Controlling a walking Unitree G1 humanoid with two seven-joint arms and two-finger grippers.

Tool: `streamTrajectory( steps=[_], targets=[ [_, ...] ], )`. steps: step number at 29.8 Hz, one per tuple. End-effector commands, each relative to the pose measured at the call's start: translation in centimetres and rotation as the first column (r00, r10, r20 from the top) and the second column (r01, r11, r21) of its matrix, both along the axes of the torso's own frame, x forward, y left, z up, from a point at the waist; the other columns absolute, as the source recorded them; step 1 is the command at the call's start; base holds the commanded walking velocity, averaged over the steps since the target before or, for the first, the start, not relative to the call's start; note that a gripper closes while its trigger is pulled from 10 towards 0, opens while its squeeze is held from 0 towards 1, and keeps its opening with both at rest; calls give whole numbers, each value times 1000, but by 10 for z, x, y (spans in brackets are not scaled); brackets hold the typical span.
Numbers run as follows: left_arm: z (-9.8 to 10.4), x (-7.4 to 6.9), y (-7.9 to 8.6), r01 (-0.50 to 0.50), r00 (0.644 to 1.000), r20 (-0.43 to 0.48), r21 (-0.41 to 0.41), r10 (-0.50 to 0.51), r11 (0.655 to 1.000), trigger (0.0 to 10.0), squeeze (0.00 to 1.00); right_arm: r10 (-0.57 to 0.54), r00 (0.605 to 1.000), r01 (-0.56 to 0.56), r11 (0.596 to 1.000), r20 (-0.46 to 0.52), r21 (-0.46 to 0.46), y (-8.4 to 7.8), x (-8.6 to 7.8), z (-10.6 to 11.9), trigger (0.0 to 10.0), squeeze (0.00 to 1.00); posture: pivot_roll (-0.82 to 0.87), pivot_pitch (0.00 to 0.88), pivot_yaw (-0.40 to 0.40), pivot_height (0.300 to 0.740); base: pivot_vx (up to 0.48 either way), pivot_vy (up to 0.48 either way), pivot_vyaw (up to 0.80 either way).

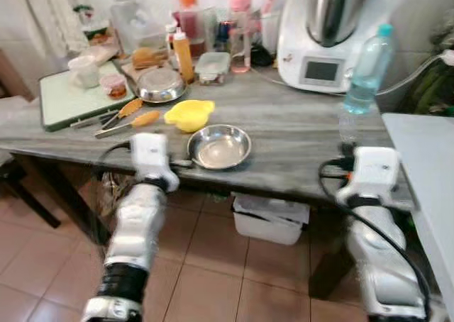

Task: Setting the table

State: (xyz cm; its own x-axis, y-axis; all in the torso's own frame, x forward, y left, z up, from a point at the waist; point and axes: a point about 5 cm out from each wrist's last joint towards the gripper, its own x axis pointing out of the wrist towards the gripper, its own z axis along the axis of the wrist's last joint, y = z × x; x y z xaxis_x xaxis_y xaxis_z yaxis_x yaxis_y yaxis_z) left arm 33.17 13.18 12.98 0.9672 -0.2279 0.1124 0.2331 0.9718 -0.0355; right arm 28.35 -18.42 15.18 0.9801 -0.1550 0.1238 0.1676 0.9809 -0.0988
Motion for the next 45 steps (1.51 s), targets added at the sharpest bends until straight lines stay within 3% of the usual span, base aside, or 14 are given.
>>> streamTrajectory(
  steps=[1,6,10,17,45],
  targets=[
    [0,1,14,-34,999,-11,18,34,999,10000,0,37,999,-38,999,21,14,10,1,5,10000,0,-104,7,34,740,0,0,0],
    [-3,1,16,-45,998,-36,49,47,998,10000,0,39,999,-40,999,16,18,11,1,3,10000,0,-98,12,32,740,0,0,0],
    [-4,2,21,-66,996,-56,29,68,997,10000,0,39,999,-40,999,11,24,12,1,2,10000,0,-96,12,32,740,0,0,0],
    [-2,2,22,-43,998,-46,52,45,998,10000,0,38,999,-38,999,10,31,13,2,2,10000,0,-93,14,35,740,0,34,-660],
    [-2,1,16,-15,999,-50,71,19,997,10000,0,34,999,-34,999,10,38,16,0,-1,10000,0,-90,18,47,740,0,380,-658]
  ],
)
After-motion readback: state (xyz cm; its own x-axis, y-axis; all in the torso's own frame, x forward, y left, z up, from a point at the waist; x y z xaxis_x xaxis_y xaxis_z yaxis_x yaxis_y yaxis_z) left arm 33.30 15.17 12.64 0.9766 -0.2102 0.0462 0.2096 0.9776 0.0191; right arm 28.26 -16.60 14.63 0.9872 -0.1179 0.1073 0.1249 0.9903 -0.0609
